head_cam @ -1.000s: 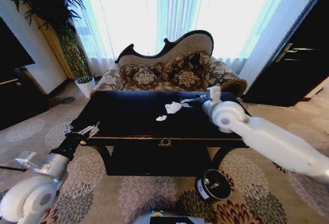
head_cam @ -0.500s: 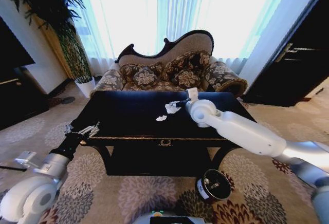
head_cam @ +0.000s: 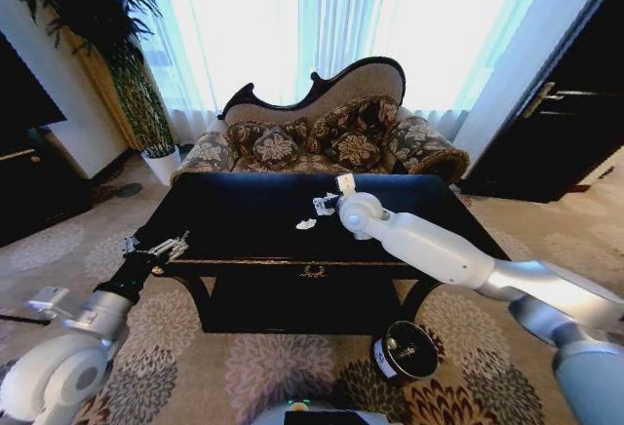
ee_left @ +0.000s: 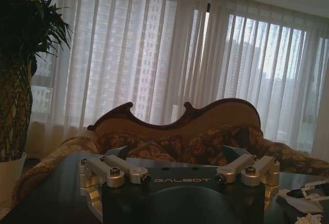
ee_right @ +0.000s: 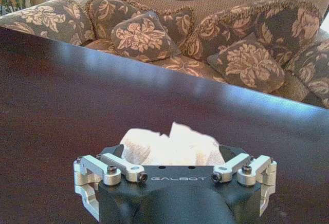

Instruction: Move to the front of the table and place the trash on the table into the trash bin.

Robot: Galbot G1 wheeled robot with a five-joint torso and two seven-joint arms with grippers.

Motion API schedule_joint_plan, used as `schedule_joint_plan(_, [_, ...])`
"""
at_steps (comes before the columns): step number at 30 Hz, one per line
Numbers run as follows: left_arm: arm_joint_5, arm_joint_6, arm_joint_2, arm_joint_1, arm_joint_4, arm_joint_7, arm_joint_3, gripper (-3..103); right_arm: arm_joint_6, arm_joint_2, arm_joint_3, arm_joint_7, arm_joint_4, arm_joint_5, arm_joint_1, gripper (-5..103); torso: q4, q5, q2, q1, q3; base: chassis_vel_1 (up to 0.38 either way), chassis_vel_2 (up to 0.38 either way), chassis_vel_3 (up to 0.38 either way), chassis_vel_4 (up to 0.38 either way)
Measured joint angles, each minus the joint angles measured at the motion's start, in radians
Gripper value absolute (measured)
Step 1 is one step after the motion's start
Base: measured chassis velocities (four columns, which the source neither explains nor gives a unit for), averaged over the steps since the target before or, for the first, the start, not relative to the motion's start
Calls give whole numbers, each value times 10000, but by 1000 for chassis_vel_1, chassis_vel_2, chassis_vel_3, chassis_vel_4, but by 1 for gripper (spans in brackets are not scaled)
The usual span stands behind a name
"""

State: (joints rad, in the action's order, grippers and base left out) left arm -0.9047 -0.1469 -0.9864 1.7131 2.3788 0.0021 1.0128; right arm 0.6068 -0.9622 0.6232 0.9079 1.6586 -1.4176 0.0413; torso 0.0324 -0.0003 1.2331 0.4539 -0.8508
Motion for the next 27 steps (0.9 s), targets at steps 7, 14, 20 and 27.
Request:
schedule_joint_plan(7, [0,0,0,0,0,0,0,100,11,-38,-328,-2,-57,41,395,100,3,0,0,-1,0,0,0,0,0])
schedule_joint_plan(14, [0,0,0,0,1,0,0,100,-31,-96,-422,-160,-181,69,527,76,1,0,3,-1,1,0,0,0,0])
schedule_joint_plan(20, [0,0,0,0,0,0,0,100,-80,-122,-403,-415,-255,662,667,54,1,0,2,-2,1,0,0,0,0])
schedule_joint_plan(27, [0,0,0,0,0,0,0,100,-89,-43,-383,-376,-134,477,627,27,0,0,2,-2,0,0,0,0,0])
